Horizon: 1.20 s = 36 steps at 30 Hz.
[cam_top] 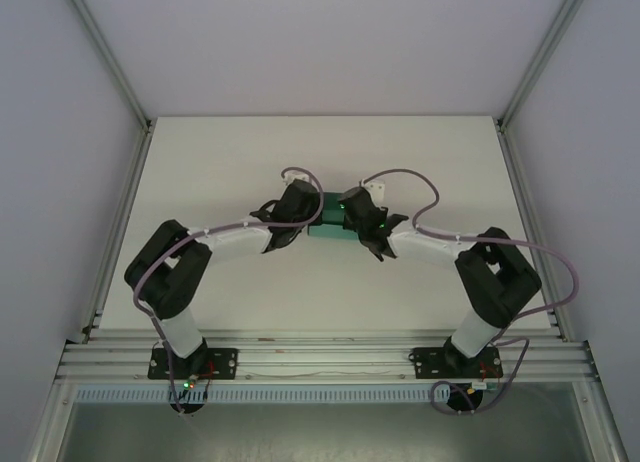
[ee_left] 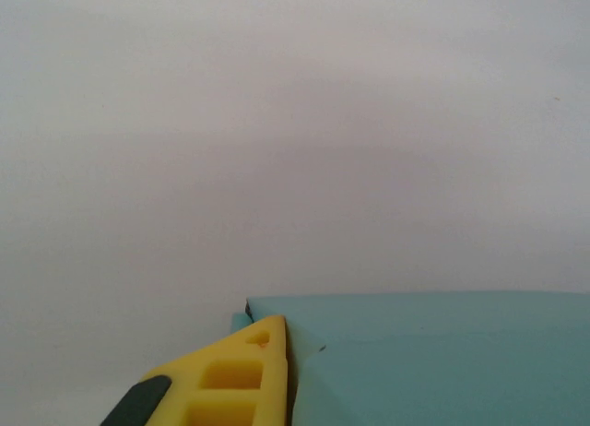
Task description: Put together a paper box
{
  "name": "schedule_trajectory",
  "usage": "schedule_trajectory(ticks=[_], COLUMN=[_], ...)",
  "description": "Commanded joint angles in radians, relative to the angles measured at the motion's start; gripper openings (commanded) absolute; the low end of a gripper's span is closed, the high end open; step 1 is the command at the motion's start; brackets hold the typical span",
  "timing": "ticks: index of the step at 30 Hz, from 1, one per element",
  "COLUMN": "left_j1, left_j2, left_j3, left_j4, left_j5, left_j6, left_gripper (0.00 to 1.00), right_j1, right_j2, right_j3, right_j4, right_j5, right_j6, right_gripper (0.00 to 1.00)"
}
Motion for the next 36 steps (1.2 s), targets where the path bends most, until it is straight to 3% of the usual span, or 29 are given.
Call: schedule_trajectory(ticks=[1, 5, 9, 12, 15, 16, 19, 24, 27, 32, 36], left_j1=[-0.056, -0.060, -0.060, -0.060, -0.060, -0.060, -0.059, -0.043, 0.006, 0.132, 0.169], left_j2=[-0.042, -0.080, -0.129, -0.173, -0.228, -0.249, -0.308, -0.401, -0.439, -0.421, -0.320], left_j3=[-0.065, -0.080, -0.092, -0.095, -0.098, -0.097, -0.095, -0.058, -0.047, -0.083, -0.070], left_j4=[0.109, 0.072, 0.037, -0.007, -0.068, -0.091, -0.166, -0.356, -0.412, -0.323, -0.267], left_j5=[0.174, 0.195, 0.189, 0.174, 0.146, 0.143, 0.106, -0.053, -0.062, 0.140, 0.295], left_j6=[-0.001, 0.002, -0.005, -0.008, -0.018, -0.020, -0.031, -0.126, -0.167, -0.220, -0.219], left_gripper=[0.14, 0.24, 0.41, 0.60, 0.94, 1.00, 1.00, 1.00, 1.00, 1.00, 1.00], right_j1=[0.068, 0.082, 0.091, 0.097, 0.107, 0.111, 0.118, 0.126, 0.131, 0.147, 0.168], right_j2=[-0.005, -0.036, -0.073, -0.085, -0.086, -0.083, -0.079, -0.088, -0.095, -0.079, -0.067], right_j3=[-0.047, -0.106, -0.160, -0.179, -0.182, -0.181, -0.185, -0.207, -0.220, -0.225, -0.225], right_j4=[0.035, 0.038, 0.063, 0.071, 0.072, 0.071, 0.077, 0.105, 0.131, 0.156, 0.163], right_j5=[-0.075, -0.024, -0.009, -0.003, 0.019, 0.028, 0.044, 0.066, 0.067, 0.101, 0.133], right_j6=[-0.045, -0.048, -0.055, -0.059, -0.063, -0.066, -0.068, -0.072, -0.081, -0.096, -0.102], right_gripper=[0.00, 0.00, 0.00, 0.00, 0.00, 0.00, 0.00, 0.00, 0.01, 0.02, 0.05])
